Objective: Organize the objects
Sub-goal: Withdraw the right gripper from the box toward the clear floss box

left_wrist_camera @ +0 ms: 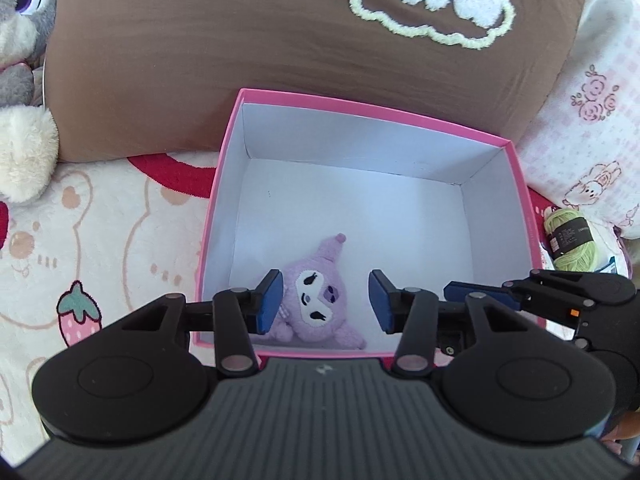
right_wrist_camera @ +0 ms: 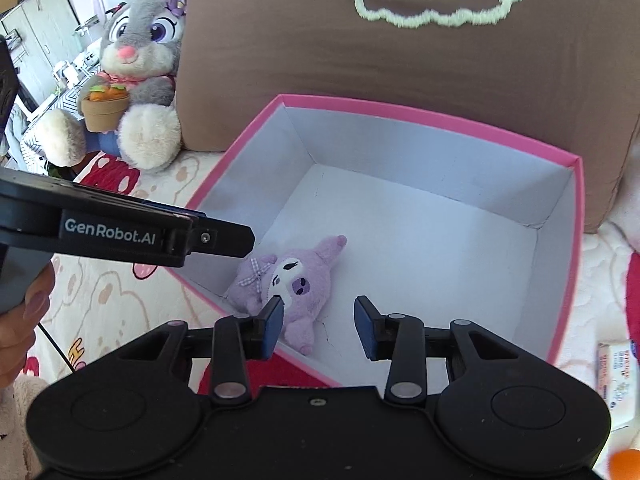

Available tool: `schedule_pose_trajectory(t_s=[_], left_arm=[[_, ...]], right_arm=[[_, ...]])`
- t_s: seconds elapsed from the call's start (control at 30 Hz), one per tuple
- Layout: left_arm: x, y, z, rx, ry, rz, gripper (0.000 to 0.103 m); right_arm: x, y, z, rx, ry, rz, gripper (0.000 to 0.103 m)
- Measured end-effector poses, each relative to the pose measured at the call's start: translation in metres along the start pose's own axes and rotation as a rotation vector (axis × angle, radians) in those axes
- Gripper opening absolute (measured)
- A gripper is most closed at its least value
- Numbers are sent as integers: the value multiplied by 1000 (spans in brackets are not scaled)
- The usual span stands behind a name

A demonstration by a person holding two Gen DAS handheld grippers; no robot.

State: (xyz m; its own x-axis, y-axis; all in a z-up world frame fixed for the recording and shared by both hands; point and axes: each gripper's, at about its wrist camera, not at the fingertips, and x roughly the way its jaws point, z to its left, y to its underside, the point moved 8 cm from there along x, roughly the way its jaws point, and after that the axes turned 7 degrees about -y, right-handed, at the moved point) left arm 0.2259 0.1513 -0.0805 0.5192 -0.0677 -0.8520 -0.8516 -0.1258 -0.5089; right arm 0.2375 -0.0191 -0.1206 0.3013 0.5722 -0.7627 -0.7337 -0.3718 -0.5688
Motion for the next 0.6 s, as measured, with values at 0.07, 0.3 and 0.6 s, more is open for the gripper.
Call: schedule_pose_trajectory(t_s=[0.07,0.3,0.6], left_arm=[[-8,3,-5,12,-7,-3,48],[-47,14,-25,71,-9,-25,60],[-90,34,-40,104,-35,-54,68]], right_arm=[[-9,0,4,-9,4,-6,44],[-45,7,13,-36,40,-12,44],[-92,19,24,-129,105,-41,64]])
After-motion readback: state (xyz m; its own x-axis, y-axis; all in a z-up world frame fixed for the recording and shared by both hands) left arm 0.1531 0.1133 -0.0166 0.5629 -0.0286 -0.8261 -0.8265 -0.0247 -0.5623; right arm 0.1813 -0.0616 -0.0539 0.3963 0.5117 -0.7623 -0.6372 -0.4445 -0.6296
